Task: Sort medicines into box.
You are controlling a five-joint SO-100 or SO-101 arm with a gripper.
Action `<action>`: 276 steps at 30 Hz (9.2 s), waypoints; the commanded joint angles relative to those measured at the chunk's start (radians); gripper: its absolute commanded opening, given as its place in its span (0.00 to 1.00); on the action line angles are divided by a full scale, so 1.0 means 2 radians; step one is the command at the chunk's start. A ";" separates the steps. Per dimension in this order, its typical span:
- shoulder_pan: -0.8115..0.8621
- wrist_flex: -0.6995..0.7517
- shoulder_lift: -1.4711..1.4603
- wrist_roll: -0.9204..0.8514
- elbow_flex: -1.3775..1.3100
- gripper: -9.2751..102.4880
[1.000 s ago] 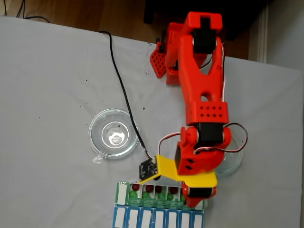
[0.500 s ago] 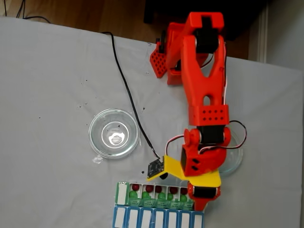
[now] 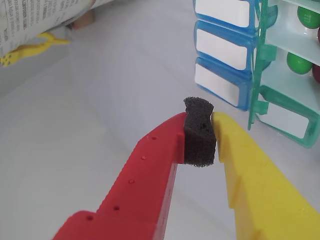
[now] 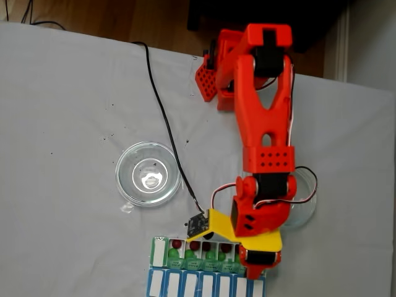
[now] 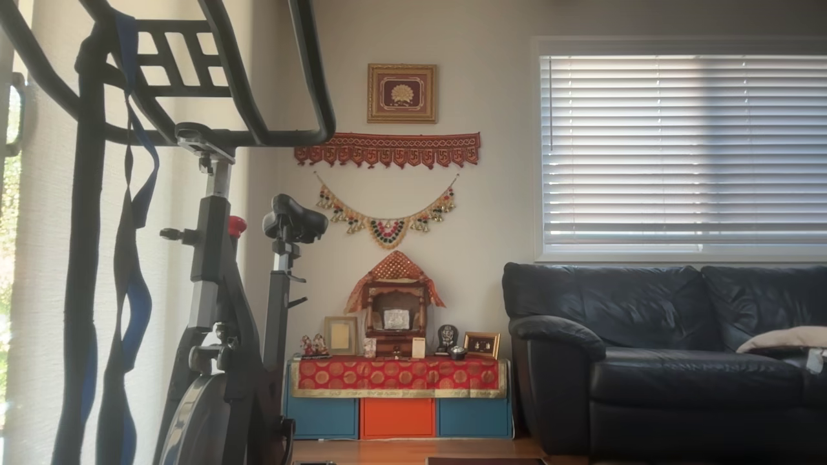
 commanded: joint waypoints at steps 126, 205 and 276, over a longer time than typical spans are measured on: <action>0.029 0.029 -0.001 -0.039 0.006 0.09; 0.021 0.059 -0.046 -0.087 -0.021 0.09; 0.094 -0.048 0.069 -0.067 0.033 0.09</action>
